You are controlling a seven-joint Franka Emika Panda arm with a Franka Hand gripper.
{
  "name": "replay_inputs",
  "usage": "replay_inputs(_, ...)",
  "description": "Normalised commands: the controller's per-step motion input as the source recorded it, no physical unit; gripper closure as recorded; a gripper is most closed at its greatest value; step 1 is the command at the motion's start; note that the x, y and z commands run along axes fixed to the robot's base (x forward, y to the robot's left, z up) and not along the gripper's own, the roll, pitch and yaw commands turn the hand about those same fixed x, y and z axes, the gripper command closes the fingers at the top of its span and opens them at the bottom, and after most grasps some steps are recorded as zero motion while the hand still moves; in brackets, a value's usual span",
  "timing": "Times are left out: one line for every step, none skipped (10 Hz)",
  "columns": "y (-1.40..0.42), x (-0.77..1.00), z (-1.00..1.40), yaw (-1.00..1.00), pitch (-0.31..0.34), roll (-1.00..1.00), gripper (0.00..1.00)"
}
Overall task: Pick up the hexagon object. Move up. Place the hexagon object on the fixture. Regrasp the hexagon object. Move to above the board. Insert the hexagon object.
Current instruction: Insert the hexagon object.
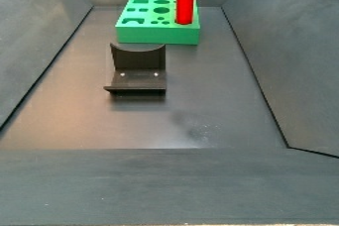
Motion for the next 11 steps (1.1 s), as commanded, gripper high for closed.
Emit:
replay_inputs(0.01,0.0,-0.1,-0.02,0.0,0.0,1.0)
replay_inputs(0.01,0.0,-0.19,-0.07,-0.019,0.0,1.0)
replay_inputs(0.09,0.0,-0.15,-0.18,-0.001,0.0,1.0)
replay_inputs(0.08,0.0,-0.09,-0.15,0.0,0.0,1.0)
replay_inputs(0.08,0.0,-0.1,-0.24,0.0,0.0,1.0)
replay_inputs(0.05,-0.05,-0.07,-0.25,0.0,0.0,1.0)
replay_inputs(0.0,0.0,-0.02,0.0,0.0,0.0,1.0)
replay_inputs(0.0,-0.06,-0.04,-0.09,0.0,0.0,1.0)
replay_inputs(0.0,-0.11,-0.01,-0.09,-0.019,0.0,1.0)
replay_inputs(0.0,-0.17,-0.03,-0.26,-0.056,0.0,1.0)
replay_inputs(0.0,-0.11,-0.02,-0.26,-0.067,-0.01,1.0)
